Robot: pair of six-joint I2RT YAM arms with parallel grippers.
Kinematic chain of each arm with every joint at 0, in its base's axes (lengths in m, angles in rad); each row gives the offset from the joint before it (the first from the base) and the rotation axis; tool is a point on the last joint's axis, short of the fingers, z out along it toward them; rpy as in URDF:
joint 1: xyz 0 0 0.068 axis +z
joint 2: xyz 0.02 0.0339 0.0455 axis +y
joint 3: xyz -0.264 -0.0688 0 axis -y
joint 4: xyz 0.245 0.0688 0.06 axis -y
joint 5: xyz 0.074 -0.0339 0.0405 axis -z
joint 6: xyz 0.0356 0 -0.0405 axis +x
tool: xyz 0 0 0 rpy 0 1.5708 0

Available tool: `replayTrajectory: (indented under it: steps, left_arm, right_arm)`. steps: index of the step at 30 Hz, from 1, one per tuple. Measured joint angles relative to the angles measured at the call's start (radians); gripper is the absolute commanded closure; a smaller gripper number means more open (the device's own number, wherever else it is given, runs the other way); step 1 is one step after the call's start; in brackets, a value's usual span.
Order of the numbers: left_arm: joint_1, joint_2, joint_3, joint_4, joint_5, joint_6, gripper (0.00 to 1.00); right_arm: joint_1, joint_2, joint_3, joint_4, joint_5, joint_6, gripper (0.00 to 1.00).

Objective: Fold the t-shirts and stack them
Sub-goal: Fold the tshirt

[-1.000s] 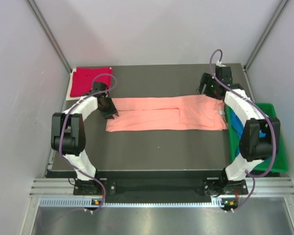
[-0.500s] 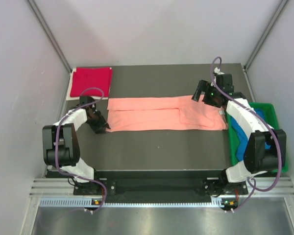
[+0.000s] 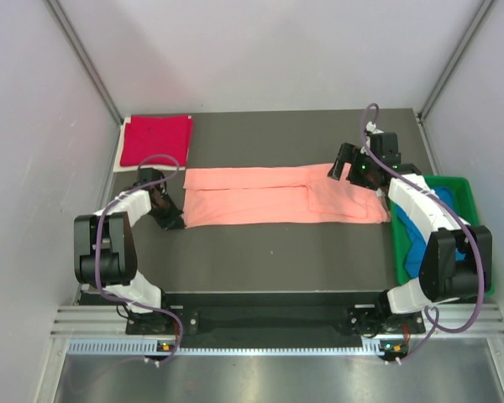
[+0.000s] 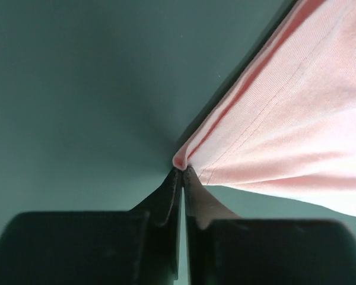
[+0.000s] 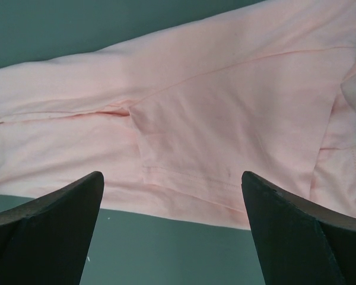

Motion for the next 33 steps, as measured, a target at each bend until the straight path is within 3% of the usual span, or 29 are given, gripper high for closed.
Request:
replayTrajectory:
  steps: [1, 11, 18, 22, 29, 31, 32, 33]
  left_arm:
    - [-0.001, -0.001, 0.0, 0.0, -0.006, -0.005, 1.0]
    - [0.004, -0.05, -0.034, -0.014, -0.102, -0.053, 1.0]
    - [0.107, -0.146, -0.134, -0.022, -0.068, -0.129, 1.0]
    - [0.127, -0.247, -0.174, -0.092, -0.166, -0.165, 1.0]
    - [0.132, -0.384, -0.177, -0.222, -0.435, -0.264, 1.0]
    - [0.133, -0.382, -0.177, -0.254, -0.488, -0.295, 0.91]
    - [0.134, -0.38, -0.176, -0.268, -0.502, -0.305, 0.67]
    - [0.134, -0.375, -0.172, -0.282, -0.513, -0.307, 0.55]
  right_arm:
    - [0.0, -0.006, -0.003, 0.002, 0.0, 0.0, 0.0]
    - [0.004, -0.034, -0.015, -0.019, 0.039, 0.006, 0.0]
    - [0.009, -0.097, -0.048, -0.08, 0.167, 0.037, 0.0]
    - [-0.001, -0.15, -0.051, -0.105, 0.218, 0.068, 0.0]
    - [-0.017, -0.17, -0.059, -0.12, 0.212, 0.08, 0.11]
    - [-0.018, -0.169, -0.062, -0.133, 0.217, 0.092, 0.12]
    - [-0.018, -0.167, -0.063, -0.141, 0.222, 0.103, 0.13]
    - [-0.018, -0.165, -0.063, -0.148, 0.231, 0.119, 0.14]
